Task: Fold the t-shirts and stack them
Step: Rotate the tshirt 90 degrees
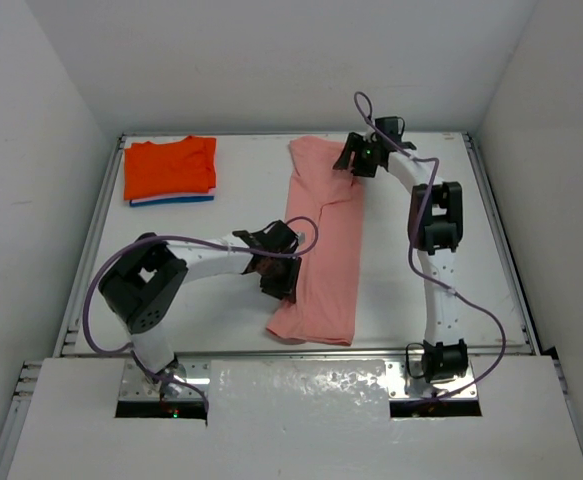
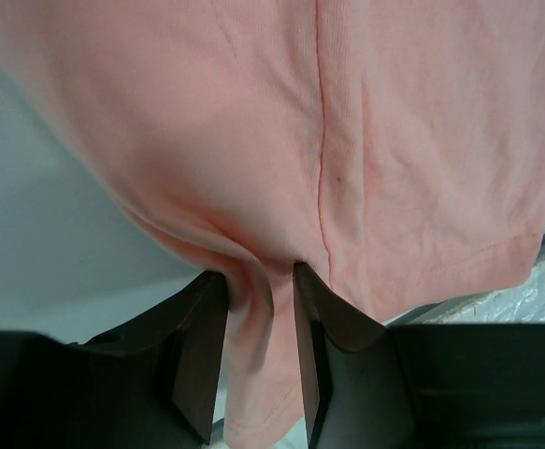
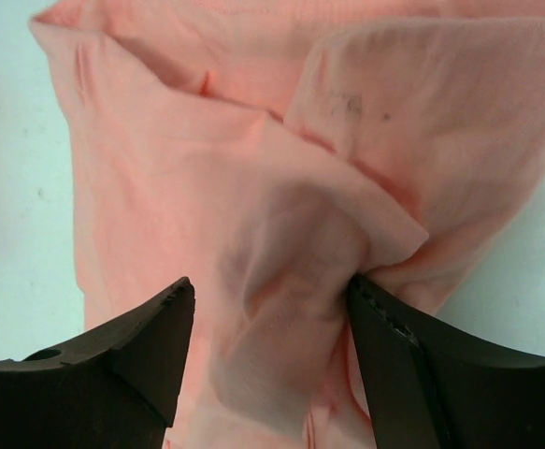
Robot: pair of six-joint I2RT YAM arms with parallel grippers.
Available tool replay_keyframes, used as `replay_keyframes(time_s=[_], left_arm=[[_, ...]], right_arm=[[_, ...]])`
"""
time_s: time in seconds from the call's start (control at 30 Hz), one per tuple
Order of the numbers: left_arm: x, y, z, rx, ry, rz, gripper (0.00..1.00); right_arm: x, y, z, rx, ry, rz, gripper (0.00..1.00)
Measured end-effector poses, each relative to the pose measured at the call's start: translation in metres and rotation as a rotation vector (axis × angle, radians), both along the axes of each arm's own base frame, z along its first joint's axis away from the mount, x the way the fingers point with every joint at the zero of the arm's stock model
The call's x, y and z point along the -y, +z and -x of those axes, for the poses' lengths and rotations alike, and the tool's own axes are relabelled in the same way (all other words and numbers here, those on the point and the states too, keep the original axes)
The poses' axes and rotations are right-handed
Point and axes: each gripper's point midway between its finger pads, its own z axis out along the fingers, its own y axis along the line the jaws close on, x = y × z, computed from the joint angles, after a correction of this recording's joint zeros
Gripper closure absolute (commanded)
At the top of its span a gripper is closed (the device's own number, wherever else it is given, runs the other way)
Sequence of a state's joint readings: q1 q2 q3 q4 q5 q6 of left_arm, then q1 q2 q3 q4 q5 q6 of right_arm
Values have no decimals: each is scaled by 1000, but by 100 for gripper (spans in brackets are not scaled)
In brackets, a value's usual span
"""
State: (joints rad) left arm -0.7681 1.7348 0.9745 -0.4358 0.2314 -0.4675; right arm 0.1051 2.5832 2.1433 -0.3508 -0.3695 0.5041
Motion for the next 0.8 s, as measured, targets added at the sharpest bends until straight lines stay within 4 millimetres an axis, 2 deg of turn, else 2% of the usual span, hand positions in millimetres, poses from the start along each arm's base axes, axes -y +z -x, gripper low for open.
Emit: replay_keyframes(time_s=[0.1, 0.2, 0.23, 0.3, 0.37, 0.43, 0.5, 0.57, 0.67, 0.7, 0.8], left_arm=[[-6, 10, -10, 31, 10, -39, 65], [-5, 43, -43, 110, 53, -23, 61], [-9, 53, -54, 138, 75, -23, 60], [-20, 75, -78, 201, 129, -14, 60], [-34, 90, -90, 241, 171, -10, 60], [-46, 98, -95, 260, 198, -5, 60], [-50, 98, -88, 263, 198, 11, 60], [-52, 91, -71, 242, 179, 23, 61], [-57, 77, -43, 191, 154, 28, 61], [-58, 74, -37, 182, 145, 29, 62], [-55, 71, -22, 167, 121, 43, 63]], right_arm=[[11, 5, 12, -25, -30, 31, 32], [26, 22, 31, -45, -74, 67, 31], [35, 30, 44, -61, -95, 82, 31], [56, 57, 69, -69, -141, 105, 32], [75, 94, 91, -39, -173, 120, 33], [92, 129, 113, 6, -196, 132, 34], [93, 150, 147, 21, -186, 136, 35], [81, 148, 186, 8, -143, 136, 35], [58, 105, 265, -118, -62, 127, 39], [50, 86, 296, -179, -36, 117, 46], [41, 51, 366, -319, -2, 98, 58]])
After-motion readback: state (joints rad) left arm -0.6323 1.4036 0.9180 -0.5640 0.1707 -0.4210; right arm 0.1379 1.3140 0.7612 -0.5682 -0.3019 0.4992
